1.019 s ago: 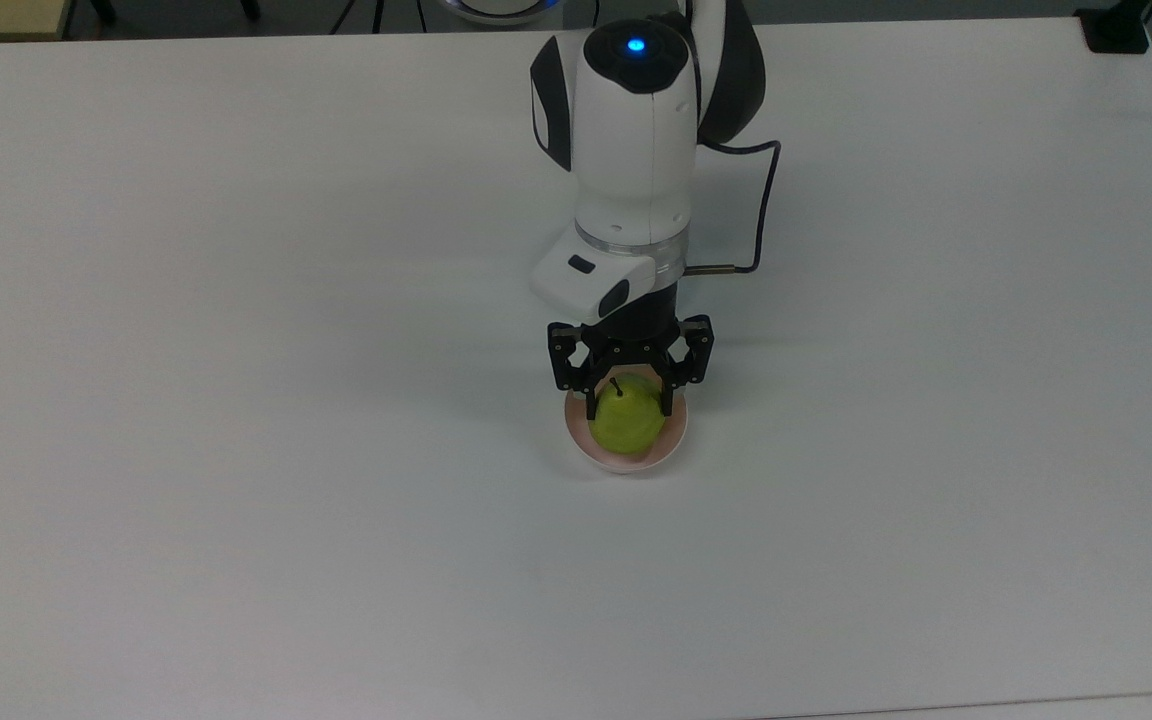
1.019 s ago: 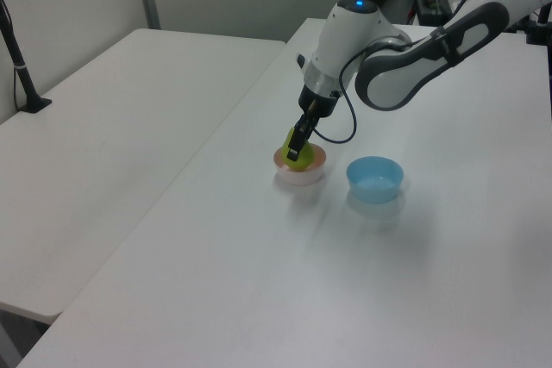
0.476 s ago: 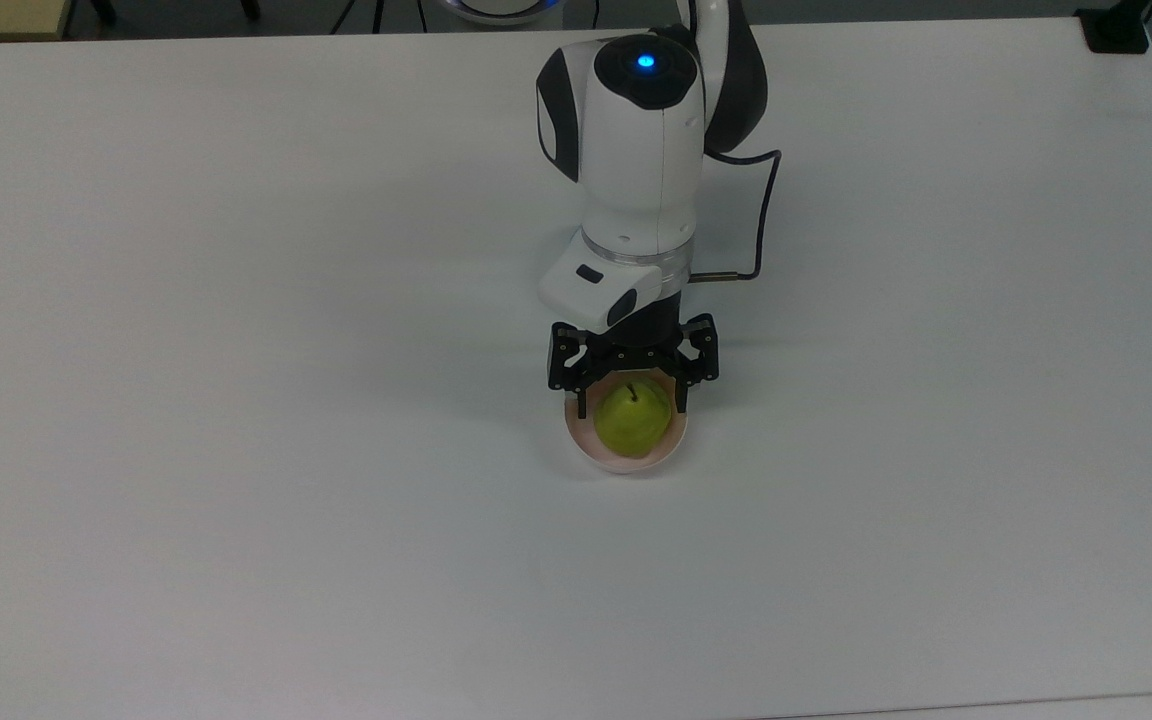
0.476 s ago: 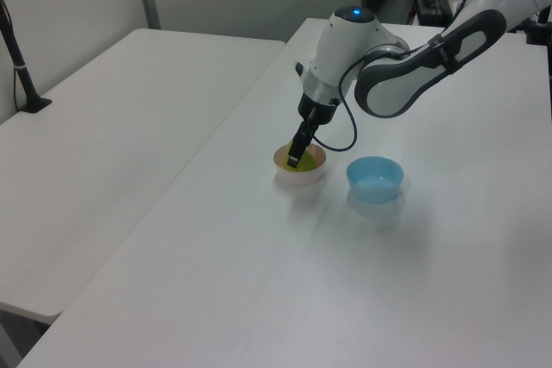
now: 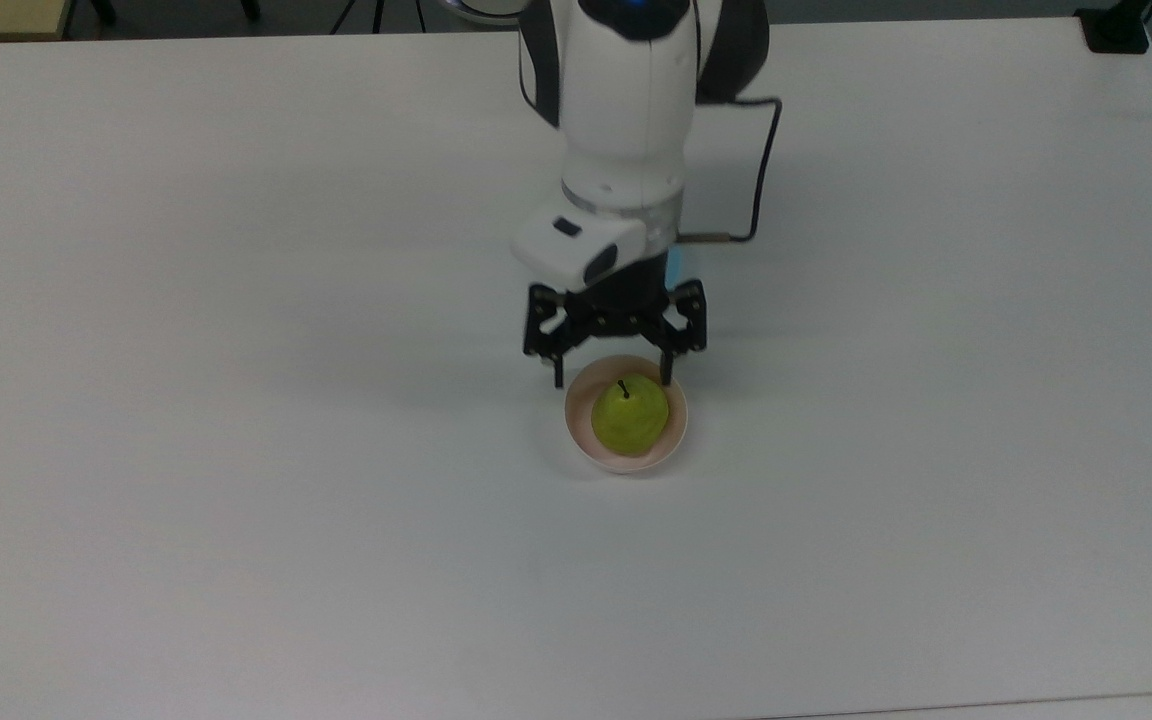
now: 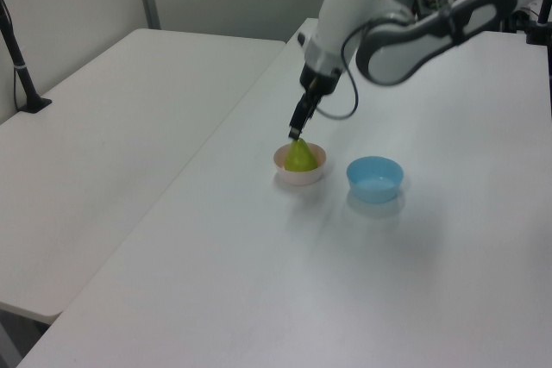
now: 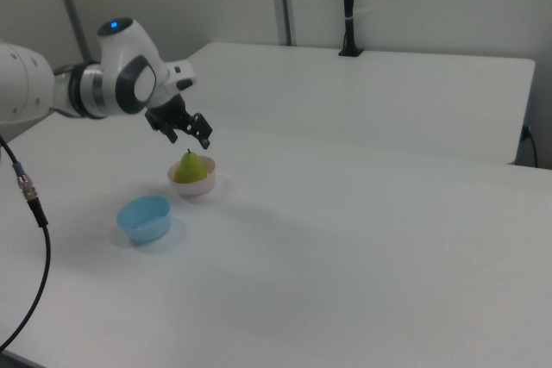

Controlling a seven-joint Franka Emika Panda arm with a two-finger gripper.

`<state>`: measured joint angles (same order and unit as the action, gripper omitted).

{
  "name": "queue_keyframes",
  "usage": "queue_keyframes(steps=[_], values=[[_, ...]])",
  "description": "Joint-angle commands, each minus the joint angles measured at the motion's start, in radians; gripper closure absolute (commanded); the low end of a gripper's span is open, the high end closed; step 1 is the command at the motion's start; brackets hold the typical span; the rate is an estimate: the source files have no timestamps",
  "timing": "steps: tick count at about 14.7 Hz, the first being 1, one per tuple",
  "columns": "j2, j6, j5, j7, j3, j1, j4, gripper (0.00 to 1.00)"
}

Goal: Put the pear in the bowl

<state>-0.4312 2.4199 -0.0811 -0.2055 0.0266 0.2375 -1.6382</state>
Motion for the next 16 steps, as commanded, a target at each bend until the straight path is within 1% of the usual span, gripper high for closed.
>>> queue_keyframes(steps=[1,3,5,7,11,16], values=[[0.167,-0.226,-0.003,-0.012,0.003,-0.032,-0.026,0.0],[0.231,-0.342,0.0,0.038,0.013,-0.04,-0.026,0.0],[0.291,-0.459,0.012,0.109,0.013,-0.069,-0.026,0.0],[0.366,-0.608,0.015,0.129,0.015,-0.101,-0.026,0.0],[0.423,-0.746,0.017,0.149,0.016,-0.121,-0.028,0.0],[0.433,-0.789,0.015,0.15,0.016,-0.124,-0.026,0.0]])
